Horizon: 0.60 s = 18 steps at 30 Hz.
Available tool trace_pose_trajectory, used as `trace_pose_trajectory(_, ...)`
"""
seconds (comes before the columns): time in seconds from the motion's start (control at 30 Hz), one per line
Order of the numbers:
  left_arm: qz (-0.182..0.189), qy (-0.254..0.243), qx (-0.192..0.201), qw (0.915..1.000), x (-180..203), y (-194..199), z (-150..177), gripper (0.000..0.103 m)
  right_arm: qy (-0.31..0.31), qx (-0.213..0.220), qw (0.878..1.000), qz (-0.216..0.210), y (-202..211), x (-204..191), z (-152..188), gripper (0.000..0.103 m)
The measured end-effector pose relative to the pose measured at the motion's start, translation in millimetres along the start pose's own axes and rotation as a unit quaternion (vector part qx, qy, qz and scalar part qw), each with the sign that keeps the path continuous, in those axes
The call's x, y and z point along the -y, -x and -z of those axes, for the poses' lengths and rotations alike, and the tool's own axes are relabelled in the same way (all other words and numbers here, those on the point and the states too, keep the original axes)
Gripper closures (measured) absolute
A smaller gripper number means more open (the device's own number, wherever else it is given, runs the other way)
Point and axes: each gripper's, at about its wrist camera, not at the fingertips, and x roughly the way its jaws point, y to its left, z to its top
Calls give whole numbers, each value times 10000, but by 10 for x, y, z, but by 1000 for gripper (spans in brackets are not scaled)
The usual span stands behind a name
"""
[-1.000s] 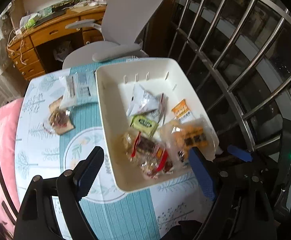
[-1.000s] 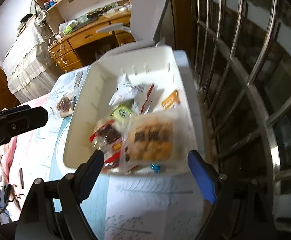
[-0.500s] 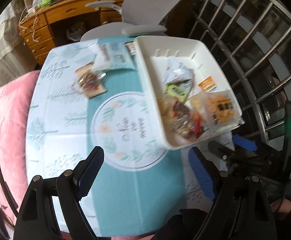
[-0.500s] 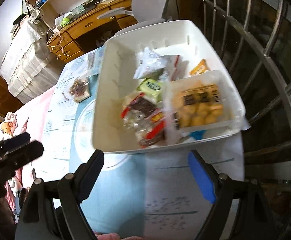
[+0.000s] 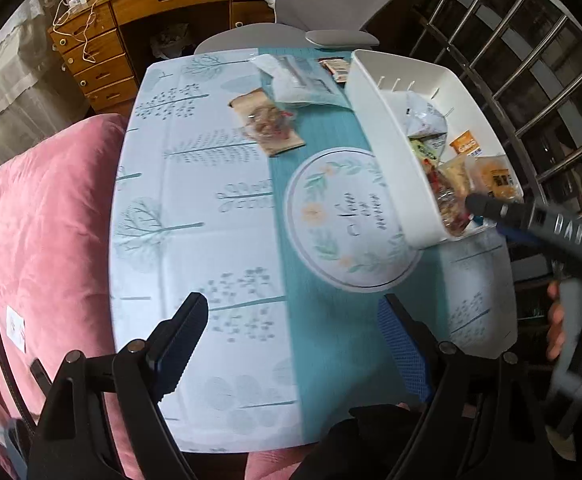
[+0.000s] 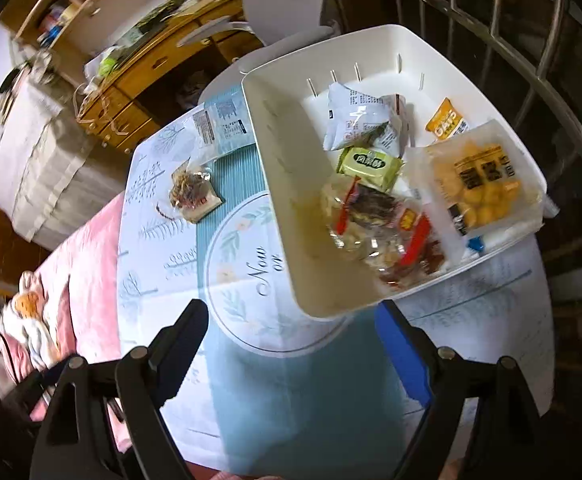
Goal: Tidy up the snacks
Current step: 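Withdraw both tools from the tray toward the remaining snacks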
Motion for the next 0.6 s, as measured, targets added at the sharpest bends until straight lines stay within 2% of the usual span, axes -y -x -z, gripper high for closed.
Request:
trace_pose_trajectory(0.23, 70, -184, 111, 9997, -345, -44, -80, 18, -272, 25, 9996, -97, 34, -329, -307, 17)
trace_pose_trajectory(0.33, 144, -341, 248, 9990, -384, -74, -182, 18, -312, -39, 9991, -277, 69, -498, -531, 17)
trace_pose_trajectory(0.6, 172, -729, 700, 9947, -351, -211, -519, 17, -103, -219, 9994, -249, -28, -921, -1137, 16)
